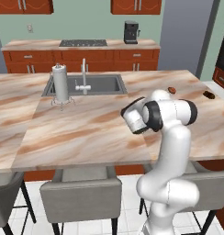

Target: Move the mayonnaise and shaker from the cabinet to the dining counter.

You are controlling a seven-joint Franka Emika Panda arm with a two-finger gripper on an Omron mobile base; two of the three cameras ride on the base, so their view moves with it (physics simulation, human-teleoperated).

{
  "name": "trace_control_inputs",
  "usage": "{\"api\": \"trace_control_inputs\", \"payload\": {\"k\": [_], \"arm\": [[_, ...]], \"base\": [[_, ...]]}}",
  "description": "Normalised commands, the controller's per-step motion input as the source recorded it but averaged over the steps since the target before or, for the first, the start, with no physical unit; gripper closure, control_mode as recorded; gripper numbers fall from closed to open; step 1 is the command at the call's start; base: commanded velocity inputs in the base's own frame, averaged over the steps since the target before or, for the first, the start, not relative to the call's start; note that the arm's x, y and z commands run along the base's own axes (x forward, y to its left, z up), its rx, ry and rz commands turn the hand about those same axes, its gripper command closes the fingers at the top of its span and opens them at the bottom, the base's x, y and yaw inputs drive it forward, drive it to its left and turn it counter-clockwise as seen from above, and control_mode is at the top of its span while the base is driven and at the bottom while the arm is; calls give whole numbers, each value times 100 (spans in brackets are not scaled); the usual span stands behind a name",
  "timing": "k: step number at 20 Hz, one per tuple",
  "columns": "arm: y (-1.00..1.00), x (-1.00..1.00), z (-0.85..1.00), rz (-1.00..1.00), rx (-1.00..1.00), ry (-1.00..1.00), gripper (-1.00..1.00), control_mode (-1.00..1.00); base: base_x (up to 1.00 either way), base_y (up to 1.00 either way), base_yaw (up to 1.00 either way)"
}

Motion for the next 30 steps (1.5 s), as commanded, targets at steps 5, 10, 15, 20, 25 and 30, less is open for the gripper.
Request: {"api": "trace_control_inputs", "payload": {"k": [5, 10, 15, 20, 25, 30], "arm": [[0, 30, -48, -2, 0, 2, 100, -100], [-9, 26, -63, -2, -1, 0, 100, -100], [-3, 2, -67, -2, -2, 0, 100, -100], [-1, 0, -65, -1, -3, 0, 100, -100], [-7, -45, -71, 0, -1, 0, -100, -100], [0, -73, -66, -1, 0, 0, -100, -100]], "base": [[0, 0, 0], [0, 0, 0], [0, 0, 0], [0, 0, 0], [0, 0, 0], [0, 0, 0]]}}
